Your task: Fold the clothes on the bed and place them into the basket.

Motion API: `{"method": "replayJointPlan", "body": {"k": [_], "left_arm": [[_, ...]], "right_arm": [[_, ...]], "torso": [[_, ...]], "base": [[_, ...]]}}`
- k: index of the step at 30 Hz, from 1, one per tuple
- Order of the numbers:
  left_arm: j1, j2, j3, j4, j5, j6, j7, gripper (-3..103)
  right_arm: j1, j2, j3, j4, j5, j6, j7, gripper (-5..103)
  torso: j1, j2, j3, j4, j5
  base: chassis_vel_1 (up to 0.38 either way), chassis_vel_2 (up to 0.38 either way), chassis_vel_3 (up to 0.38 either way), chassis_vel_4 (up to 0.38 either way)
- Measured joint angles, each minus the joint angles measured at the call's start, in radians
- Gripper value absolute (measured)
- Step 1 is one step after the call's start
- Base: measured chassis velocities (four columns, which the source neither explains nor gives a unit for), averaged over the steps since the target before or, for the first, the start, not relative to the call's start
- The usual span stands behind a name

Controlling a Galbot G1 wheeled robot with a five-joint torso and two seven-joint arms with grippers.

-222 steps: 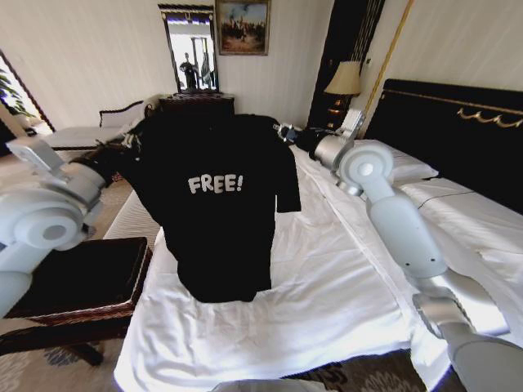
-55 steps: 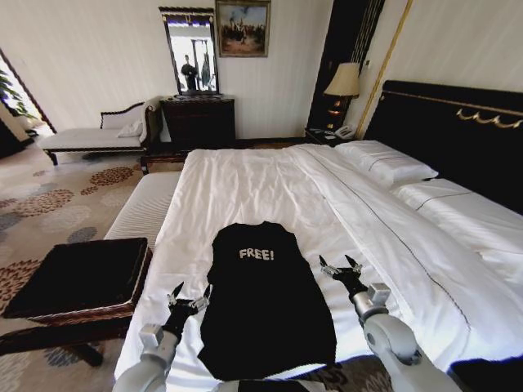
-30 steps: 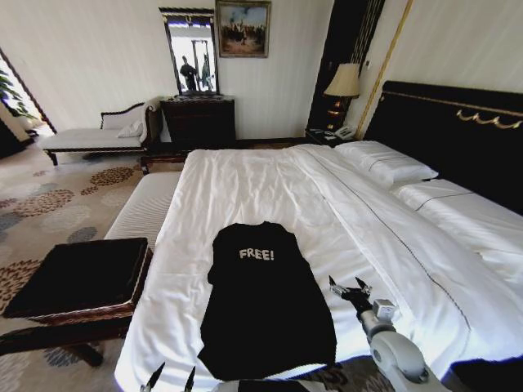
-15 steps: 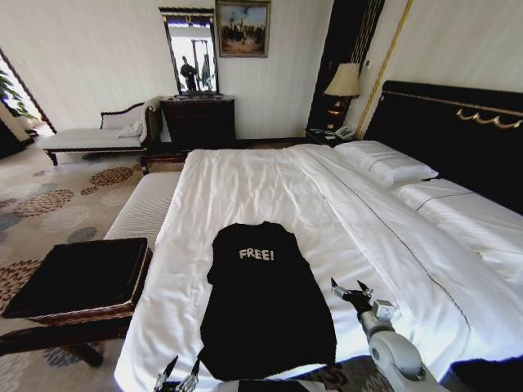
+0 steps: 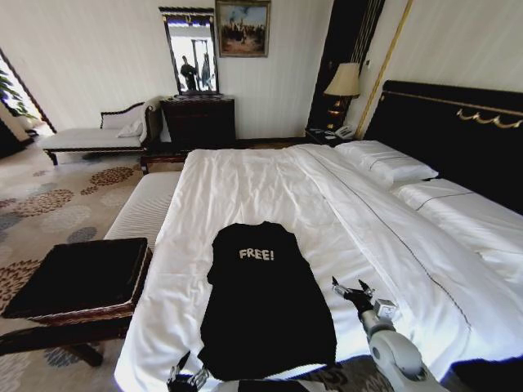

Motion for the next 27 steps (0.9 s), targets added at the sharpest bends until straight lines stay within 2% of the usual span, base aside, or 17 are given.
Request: {"method": "replayJointPlan", "body": {"k": [1,3,7,9,12,15,17,18,20,23,25,27], "left_arm": [[-0.002,-0.006,0.01,0.004,0.002,0.0,0.004,64],[-0.002,-0.009,0.017,0.006,0.006,-0.001,0.006,64],[-0.012,-0.015,0.034,0.017,0.028,-0.012,0.011,42],[-0.013,-0.016,0.034,0.017,0.029,-0.013,0.013,42],[-0.02,-0.021,0.041,0.01,0.037,-0.02,0.027,26],[-0.024,-0.021,0.05,0.004,0.038,-0.021,0.029,20],[-0.027,-0.02,0.056,0.0,0.038,-0.024,0.029,9],[-0.027,-0.02,0.056,0.0,0.038,-0.024,0.029,9],[-0.02,-0.018,0.052,-0.004,0.037,-0.033,0.028,2],[-0.007,-0.016,0.042,-0.008,0.037,-0.043,0.026,0],[0.011,-0.013,0.028,-0.013,0.04,-0.058,0.013,0],[0.017,-0.013,0.022,-0.016,0.043,-0.063,0.007,0]], "right_arm": [[-0.004,0.002,0.003,0.002,0.005,0.0,0.003,100],[-0.007,0.004,0.004,0.002,0.007,-0.001,0.004,100],[-0.031,0.003,0.006,0.002,0.01,-0.004,0.006,100],[-0.034,0.003,0.007,0.002,0.011,-0.004,0.006,100],[-0.056,-0.001,0.015,0.002,0.015,-0.008,0.008,100],[-0.063,-0.003,0.019,0.002,0.018,-0.009,0.009,100],[-0.079,-0.01,0.027,0.011,0.04,-0.017,0.015,100],[-0.079,-0.01,0.027,0.011,0.04,-0.017,0.015,100],[-0.103,-0.023,0.035,0.024,0.071,-0.031,0.019,100],[-0.127,-0.035,0.041,0.04,0.119,-0.049,0.024,100],[-0.174,-0.052,0.051,0.076,0.251,-0.096,0.036,100],[-0.191,-0.057,0.053,0.083,0.29,-0.111,0.038,100]], "torso": [[0.0,0.0,0.0,0.0001,0.0],[0.0,0.0,0.0,0.0004,0.0],[0.0,0.0,0.0,0.0001,0.0],[0.0,0.0,0.0,0.0001,0.0],[0.0,0.0,0.0,0.0001,0.0001],[0.0,0.0,0.0,0.0001,0.0],[0.0,0.0,0.0,0.0001,0.0],[0.0,0.0,0.0,0.0001,0.0],[0.0,0.0,0.0,0.0002,0.0],[0.0,0.0,0.0,0.0001,0.0],[0.0,0.0,0.0,0.0002,0.0],[0.0,0.0,0.0,0.0003,0.0]], "base": [[0.0,0.0,0.0,0.0],[0.0,0.0,0.0,0.0],[0.0,0.0,0.0,0.0],[0.0,0.0,0.0,0.0],[0.0,0.0,0.0,0.0],[0.0,0.0,0.0,0.0],[0.0,0.0,0.0,0.0],[0.0,0.0,0.0,0.0],[0.0,0.0,0.0,0.0],[0.0,0.0,0.0,0.0],[0.0,0.0,0.0,0.0],[0.0,0.0,0.0,0.0]]}}
